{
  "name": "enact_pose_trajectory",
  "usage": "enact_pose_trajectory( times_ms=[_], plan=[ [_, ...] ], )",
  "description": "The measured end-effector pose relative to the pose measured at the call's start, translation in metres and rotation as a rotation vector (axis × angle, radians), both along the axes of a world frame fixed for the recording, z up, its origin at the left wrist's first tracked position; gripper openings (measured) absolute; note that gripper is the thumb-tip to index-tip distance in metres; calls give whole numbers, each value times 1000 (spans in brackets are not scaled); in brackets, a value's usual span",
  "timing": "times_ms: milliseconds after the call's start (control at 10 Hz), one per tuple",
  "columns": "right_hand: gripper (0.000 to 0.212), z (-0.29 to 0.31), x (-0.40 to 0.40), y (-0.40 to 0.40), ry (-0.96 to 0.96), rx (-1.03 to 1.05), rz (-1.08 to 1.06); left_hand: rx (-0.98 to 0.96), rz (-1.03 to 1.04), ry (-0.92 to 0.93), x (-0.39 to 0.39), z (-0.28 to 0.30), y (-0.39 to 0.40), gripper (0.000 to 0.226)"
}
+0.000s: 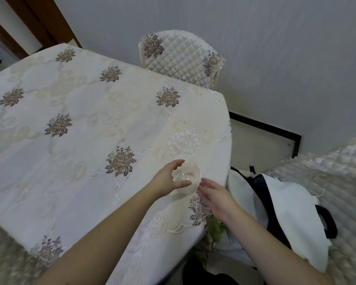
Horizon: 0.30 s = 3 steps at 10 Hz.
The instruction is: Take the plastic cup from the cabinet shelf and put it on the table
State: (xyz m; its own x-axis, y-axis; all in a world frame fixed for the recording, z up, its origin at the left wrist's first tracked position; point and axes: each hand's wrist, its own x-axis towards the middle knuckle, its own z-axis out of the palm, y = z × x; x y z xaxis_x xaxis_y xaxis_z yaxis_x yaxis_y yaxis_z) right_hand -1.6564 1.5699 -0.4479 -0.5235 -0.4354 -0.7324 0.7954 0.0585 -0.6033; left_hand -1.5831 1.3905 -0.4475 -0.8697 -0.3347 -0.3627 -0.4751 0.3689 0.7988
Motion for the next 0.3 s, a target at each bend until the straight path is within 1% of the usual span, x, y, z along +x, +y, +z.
enact_pose_trajectory(
  times_ms=[100, 200, 300],
  plan=[
    [46, 4, 4, 4, -10, -15, -43, 47, 9, -15, 2, 6, -2, 80],
    [33, 4, 8, 9, -38, -36, -101, 17, 11, -18, 9, 7, 0, 71],
    [19, 6, 11, 15, -49, -2, -109, -57, 89, -39, 18, 9, -1, 60]
  ],
)
